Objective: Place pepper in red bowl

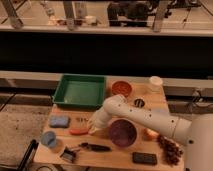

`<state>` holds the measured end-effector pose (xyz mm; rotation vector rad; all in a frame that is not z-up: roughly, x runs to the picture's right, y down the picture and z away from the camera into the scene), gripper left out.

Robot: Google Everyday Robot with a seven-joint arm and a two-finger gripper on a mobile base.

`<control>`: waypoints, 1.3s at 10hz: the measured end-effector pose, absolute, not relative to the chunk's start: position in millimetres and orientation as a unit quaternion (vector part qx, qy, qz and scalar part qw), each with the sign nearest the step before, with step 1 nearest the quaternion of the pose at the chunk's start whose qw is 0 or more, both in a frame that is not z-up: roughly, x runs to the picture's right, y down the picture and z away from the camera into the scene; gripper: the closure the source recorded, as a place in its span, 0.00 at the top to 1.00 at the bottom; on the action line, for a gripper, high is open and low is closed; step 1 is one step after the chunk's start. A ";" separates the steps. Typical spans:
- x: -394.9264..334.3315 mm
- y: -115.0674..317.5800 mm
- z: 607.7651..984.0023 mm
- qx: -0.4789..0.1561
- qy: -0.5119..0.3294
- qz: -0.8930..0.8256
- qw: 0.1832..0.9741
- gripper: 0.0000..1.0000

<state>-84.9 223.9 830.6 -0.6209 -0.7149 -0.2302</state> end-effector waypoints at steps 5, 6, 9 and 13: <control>-65.0 189.4 795.7 -0.256 -0.325 -0.116 0.903 0.00; -60.9 182.1 787.7 -0.246 -0.321 -0.117 0.907 0.00; -43.5 160.7 765.2 -0.211 -0.312 -0.116 0.919 0.00; -13.1 144.9 752.7 -0.177 -0.294 -0.106 0.933 0.00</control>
